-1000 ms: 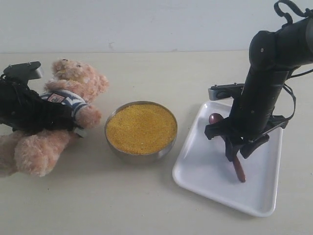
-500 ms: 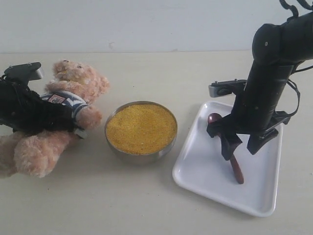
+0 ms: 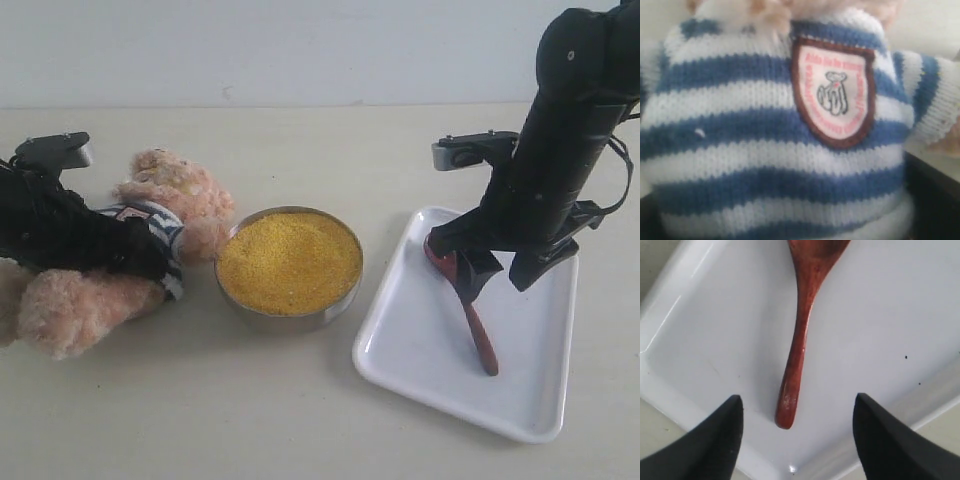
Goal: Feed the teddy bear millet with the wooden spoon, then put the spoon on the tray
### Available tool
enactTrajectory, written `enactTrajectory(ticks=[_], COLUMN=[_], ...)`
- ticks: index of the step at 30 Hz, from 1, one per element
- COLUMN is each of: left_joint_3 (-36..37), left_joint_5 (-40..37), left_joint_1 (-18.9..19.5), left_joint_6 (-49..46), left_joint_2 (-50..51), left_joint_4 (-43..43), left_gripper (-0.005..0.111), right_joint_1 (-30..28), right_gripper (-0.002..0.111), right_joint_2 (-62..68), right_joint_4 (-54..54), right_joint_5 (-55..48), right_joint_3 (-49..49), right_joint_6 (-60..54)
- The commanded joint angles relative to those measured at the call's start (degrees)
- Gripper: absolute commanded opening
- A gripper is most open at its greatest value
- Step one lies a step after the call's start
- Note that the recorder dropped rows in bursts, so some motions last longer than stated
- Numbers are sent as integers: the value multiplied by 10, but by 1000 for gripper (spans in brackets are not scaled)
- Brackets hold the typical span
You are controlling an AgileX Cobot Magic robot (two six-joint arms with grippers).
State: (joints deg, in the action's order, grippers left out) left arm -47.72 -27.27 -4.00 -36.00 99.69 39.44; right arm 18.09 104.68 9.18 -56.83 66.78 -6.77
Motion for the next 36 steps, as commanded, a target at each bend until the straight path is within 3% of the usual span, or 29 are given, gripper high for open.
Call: enactTrajectory(ticks=[1,20,28,32,36], left_joint_3=[-4,-4,-4,-4,-3], left_joint_5=[-11,-60,-60,-68,-94], left_joint_1=[1,1,15,15,15], left_joint_6=[-4,0,71,81,81], left_joint_2=[-8,-100,-167,-190,-215], left_joint_4=[0,-6,-91,-92,-91], left_gripper=[91,92,92,91,79], right_joint_1=[-4,-4,-4,-4,-4], right_gripper=[59,59,59,46,13], right_joint_2=[-15,-18,-64,-107,-165], right_joint_4=[-9,-9,-15,-10,13], right_joint_5=[-4,-8,-11,-28,-33], right_joint_3=[-3,-3,-3,-3,-24], right_joint_6=[-3,-3,-3,1,2])
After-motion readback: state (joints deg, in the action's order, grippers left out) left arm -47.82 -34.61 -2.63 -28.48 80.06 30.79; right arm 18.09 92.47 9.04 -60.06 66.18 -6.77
